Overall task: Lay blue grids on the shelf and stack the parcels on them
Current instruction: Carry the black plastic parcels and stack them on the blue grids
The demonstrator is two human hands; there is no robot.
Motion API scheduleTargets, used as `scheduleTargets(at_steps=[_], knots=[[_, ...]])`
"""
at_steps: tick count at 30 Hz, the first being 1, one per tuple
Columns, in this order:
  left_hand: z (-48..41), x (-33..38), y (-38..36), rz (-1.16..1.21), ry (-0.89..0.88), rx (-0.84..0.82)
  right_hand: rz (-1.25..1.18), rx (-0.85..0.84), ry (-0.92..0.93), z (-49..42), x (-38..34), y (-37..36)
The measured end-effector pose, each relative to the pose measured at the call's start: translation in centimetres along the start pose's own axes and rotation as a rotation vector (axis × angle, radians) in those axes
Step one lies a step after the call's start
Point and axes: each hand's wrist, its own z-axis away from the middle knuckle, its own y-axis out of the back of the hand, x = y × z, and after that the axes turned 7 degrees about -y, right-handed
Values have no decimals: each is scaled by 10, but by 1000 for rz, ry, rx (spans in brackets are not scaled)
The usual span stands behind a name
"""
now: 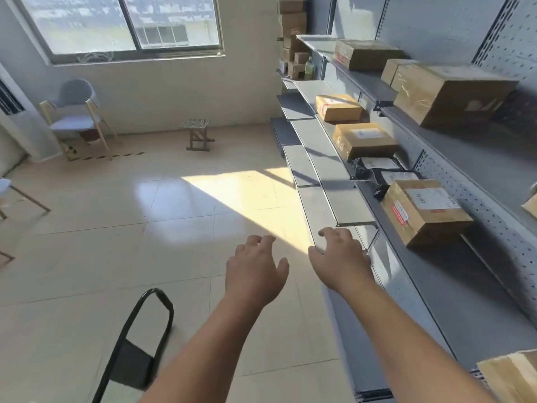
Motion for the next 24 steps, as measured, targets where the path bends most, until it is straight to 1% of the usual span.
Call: scheduleTargets(at_steps=[5, 13, 19, 24], knots=[[-65, -11, -1, 15, -16, -15, -13, 7, -32, -60, -20, 3], [-187, -9, 2, -38, -43, 5, -46, -19, 5, -182, -51, 2], [-278, -4, 12, -53, 5, 36, -86, -9, 41, -281, -75, 23], [-340, -3, 3, -54, 6, -12, -96, -47, 0, -340, -77, 26]])
